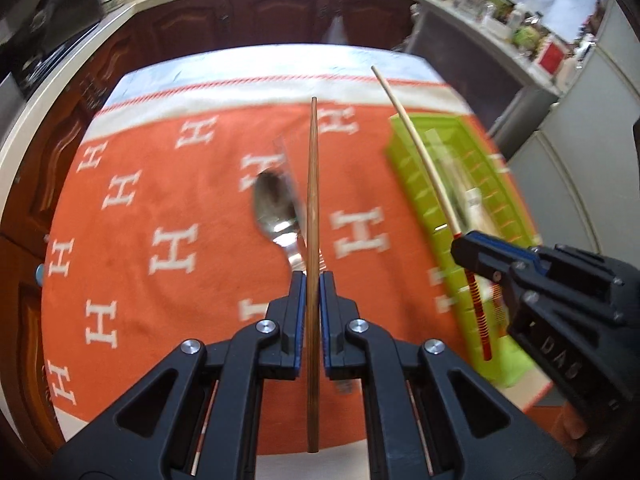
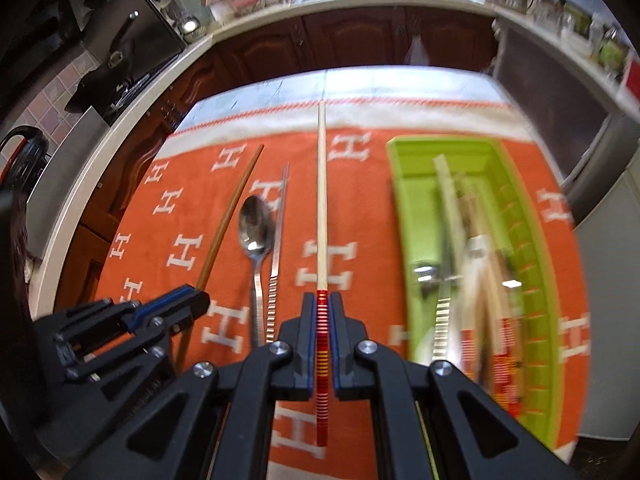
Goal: Organize utensils
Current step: 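Carry the wooden chopstick with the left tool while the right tool carries its chopstick to the tray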
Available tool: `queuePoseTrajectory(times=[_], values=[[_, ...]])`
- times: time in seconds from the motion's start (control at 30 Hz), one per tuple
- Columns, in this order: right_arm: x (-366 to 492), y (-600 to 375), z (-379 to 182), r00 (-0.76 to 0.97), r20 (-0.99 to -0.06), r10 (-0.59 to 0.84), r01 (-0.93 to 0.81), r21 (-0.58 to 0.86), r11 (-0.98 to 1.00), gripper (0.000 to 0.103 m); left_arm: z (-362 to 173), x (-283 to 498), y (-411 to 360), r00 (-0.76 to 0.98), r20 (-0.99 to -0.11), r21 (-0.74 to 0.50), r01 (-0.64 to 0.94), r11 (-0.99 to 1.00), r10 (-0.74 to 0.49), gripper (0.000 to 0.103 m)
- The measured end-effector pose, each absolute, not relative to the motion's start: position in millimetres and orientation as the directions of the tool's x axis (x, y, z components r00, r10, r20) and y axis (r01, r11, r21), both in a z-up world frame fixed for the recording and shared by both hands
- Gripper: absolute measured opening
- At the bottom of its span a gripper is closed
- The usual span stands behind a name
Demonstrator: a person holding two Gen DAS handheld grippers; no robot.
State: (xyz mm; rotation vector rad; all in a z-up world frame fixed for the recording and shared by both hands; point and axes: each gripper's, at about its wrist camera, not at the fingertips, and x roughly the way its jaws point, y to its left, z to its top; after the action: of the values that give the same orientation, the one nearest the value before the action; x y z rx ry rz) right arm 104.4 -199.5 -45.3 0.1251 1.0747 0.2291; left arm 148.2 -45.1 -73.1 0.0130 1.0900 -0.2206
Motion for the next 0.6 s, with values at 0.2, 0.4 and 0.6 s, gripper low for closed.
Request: queuePoseTrajectory(times=[0.2,0.4,0.6], values=[[90.9,-248.1,-25.3,0.514,-0.843,0.159,-0.07,0.144,0.987,0.005,-42.8,161.0,-107.6,0.431,-0.865,-0.156,0.258,0.953,-0.258,0.005],[88.8,-287.9,-30.8,0.505,-0.853,0.134,-0.017,0.146,0.989,0.005,-45.7,175.6,-172.4,0.361,-0.879,-0.211,0.292,0.933,-0.311,0.005],[98.0,-305.9,-61.2,0.433,-0.889,0.148,0.003,0.166,0.986,0.005,-82.2,193.7,-195.8,0.261,-0.908,-0.268,0.244,0.932,-0.329,0.005]])
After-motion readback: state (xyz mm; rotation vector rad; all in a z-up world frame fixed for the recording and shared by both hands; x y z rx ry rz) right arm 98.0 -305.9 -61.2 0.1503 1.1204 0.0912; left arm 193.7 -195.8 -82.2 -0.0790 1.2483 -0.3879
